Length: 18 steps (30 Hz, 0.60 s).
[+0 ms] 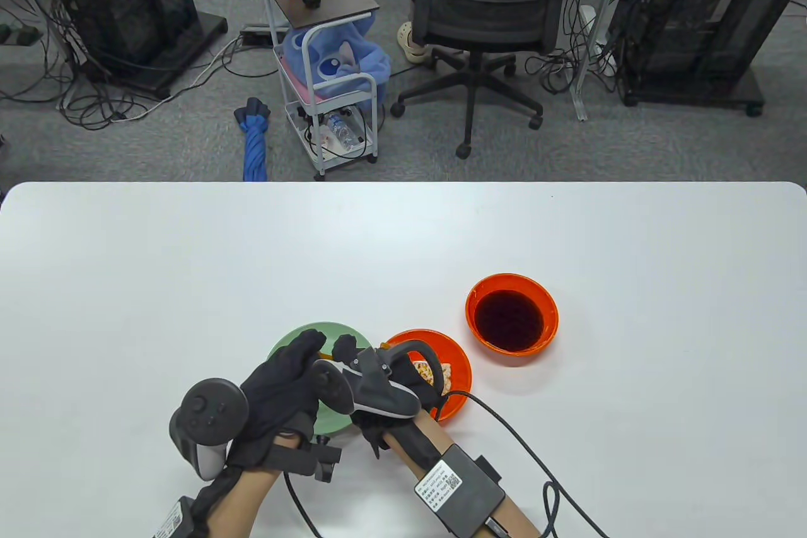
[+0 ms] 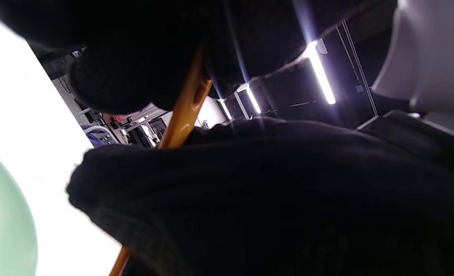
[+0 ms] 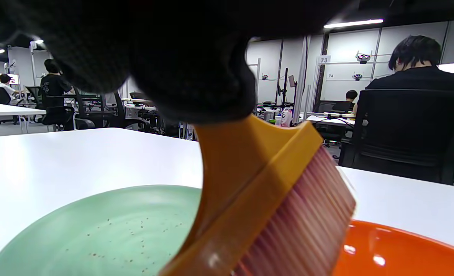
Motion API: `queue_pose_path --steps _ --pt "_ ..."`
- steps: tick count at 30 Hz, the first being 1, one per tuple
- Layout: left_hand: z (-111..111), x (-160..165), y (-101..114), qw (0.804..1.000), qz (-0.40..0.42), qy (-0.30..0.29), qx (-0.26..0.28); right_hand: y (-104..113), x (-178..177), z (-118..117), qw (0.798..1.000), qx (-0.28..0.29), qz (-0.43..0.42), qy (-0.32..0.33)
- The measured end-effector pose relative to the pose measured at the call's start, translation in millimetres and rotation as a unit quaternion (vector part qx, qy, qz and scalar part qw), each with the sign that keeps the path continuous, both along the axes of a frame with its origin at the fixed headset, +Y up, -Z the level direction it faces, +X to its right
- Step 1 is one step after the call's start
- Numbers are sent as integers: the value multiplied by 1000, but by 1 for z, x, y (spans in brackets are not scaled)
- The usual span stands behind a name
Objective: Dip brush into soy sauce and glaze onto rice cake
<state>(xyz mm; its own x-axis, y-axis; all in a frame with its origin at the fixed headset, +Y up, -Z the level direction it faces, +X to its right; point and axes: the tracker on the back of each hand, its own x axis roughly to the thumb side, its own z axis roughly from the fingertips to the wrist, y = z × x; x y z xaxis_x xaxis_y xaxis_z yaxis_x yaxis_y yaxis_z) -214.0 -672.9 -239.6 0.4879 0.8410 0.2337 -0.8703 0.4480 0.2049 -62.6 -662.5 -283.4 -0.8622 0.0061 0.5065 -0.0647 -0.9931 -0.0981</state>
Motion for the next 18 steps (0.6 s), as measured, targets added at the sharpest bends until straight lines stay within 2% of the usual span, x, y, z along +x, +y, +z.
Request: queue_pose_path --steps 7,12,16,18 --pt "-2 2 -5 999 18 -34 14 2 19 -6 1000 3 -10 -8" --pt "-10 -9 -15 999 38 -20 5 21 75 -22 992 -7 -116 -42" --pt "-17 -15 -25 999 28 -16 -25 33 140 -40 964 -32 -249 -82" --pt "-21 -18 -31 999 26 -13 -41 32 182 -52 932 -48 -337 -124"
